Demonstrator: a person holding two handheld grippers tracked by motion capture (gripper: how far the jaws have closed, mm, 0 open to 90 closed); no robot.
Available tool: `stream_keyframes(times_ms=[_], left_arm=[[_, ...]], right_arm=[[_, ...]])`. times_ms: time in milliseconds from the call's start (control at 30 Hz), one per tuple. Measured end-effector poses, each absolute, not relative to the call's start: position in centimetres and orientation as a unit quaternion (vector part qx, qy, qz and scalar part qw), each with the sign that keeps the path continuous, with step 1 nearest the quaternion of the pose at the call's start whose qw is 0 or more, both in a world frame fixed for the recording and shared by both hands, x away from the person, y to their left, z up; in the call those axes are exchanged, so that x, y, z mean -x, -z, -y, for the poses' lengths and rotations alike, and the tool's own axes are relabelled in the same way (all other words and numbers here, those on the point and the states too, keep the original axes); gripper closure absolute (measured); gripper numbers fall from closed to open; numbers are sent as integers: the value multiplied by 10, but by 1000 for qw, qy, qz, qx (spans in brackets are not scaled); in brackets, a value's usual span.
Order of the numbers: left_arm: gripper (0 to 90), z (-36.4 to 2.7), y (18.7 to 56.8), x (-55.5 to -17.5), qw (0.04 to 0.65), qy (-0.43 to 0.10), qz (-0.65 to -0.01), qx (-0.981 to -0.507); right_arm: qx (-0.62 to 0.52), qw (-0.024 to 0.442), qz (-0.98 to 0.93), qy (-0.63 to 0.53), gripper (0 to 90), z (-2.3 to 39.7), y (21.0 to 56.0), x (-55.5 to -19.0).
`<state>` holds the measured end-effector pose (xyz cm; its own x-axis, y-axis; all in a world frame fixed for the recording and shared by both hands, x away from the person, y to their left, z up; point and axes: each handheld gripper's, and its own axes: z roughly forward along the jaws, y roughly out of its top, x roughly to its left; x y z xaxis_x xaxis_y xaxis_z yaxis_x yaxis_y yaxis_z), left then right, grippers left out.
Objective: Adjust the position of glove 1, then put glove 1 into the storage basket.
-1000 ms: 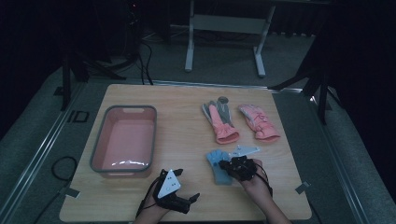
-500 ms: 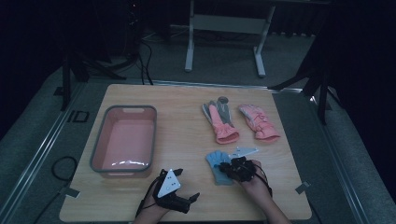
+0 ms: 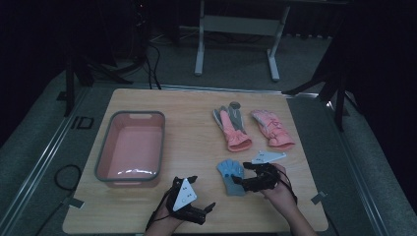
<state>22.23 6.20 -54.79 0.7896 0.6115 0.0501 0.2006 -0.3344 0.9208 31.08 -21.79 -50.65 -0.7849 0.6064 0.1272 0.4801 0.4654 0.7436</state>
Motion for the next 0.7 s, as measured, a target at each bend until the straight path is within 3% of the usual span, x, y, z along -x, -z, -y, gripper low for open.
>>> stream_keyframes(times_ms=[67,267,500,533,700], left_arm=[[2,-61,546,-226,516,-180,-263,-795],[3,-64,544,-238,511,-131,-296,-796],[3,-47,535,-238,506,-139,-221,-822],[57,-43,534,-239,504,-146,-214,-824],[150,-27,531,-245,488,-148,-174,-843]], right_arm=[[-316,72,-849,-418,169,221,506,-312],[-310,91,-844,-428,158,229,509,-316],[-327,104,-836,-429,138,236,505,-320],[-333,103,-829,-437,138,240,504,-322],[-338,96,-821,-451,139,245,501,-326]])
